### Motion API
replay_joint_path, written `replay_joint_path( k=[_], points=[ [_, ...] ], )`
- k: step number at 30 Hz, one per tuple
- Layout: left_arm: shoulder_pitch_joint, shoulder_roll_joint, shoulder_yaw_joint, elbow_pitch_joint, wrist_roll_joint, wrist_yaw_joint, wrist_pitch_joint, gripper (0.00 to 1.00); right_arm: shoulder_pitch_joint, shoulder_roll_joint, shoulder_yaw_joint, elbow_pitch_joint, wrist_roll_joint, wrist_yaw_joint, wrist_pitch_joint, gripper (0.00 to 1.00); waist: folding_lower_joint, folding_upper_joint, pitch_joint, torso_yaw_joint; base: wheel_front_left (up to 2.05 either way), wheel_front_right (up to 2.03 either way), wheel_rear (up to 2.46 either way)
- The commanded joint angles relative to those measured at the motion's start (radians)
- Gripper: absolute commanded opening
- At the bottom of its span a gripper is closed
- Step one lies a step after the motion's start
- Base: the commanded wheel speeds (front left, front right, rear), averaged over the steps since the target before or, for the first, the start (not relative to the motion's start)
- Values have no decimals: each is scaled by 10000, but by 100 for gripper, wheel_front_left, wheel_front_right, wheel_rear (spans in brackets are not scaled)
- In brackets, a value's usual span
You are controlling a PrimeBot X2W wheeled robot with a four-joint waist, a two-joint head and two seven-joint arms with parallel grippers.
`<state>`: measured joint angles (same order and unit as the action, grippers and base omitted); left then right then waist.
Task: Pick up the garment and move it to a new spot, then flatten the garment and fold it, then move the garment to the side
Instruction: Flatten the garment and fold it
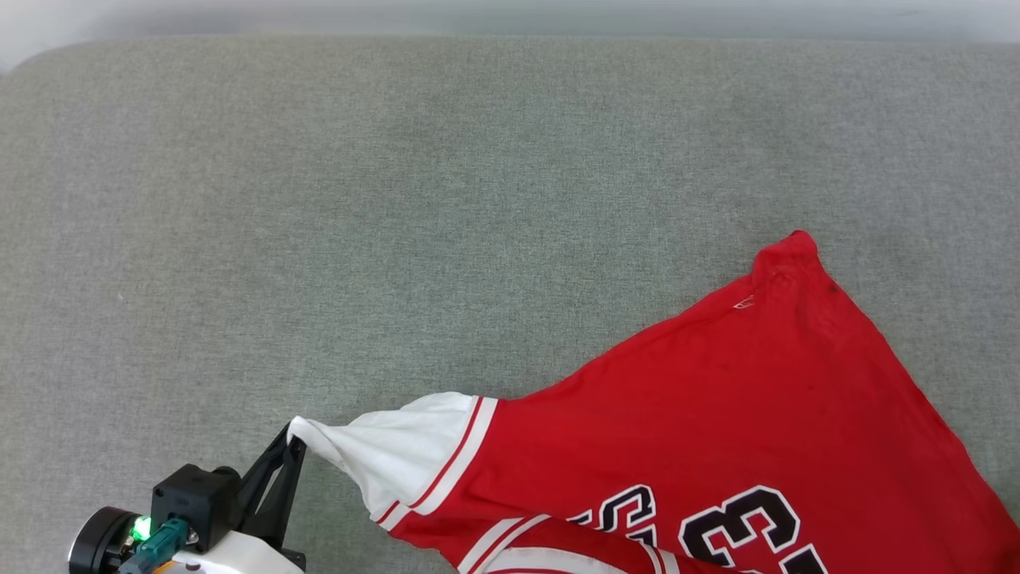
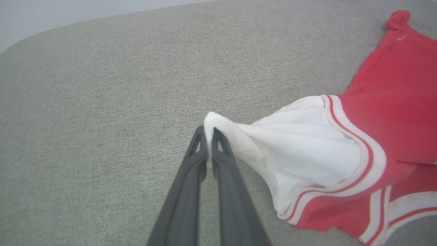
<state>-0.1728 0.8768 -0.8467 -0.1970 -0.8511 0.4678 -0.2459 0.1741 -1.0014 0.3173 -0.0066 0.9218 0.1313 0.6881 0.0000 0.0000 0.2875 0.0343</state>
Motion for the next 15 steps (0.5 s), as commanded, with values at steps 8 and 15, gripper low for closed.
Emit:
replay_joint_path(
  k=[8,15],
  points=[
    [12,54,55,-44,-53,52,-27,0,-881,93,-2234,-1279,-763,-9,-686,100,0,0,7,2,0,0,0],
    [-410,-154,-8,-52,136,-91,26,0,-3103,-396,-2781,-2579,-1016,-11,421,100,0,0,459,300,0,0,0]
  ],
)
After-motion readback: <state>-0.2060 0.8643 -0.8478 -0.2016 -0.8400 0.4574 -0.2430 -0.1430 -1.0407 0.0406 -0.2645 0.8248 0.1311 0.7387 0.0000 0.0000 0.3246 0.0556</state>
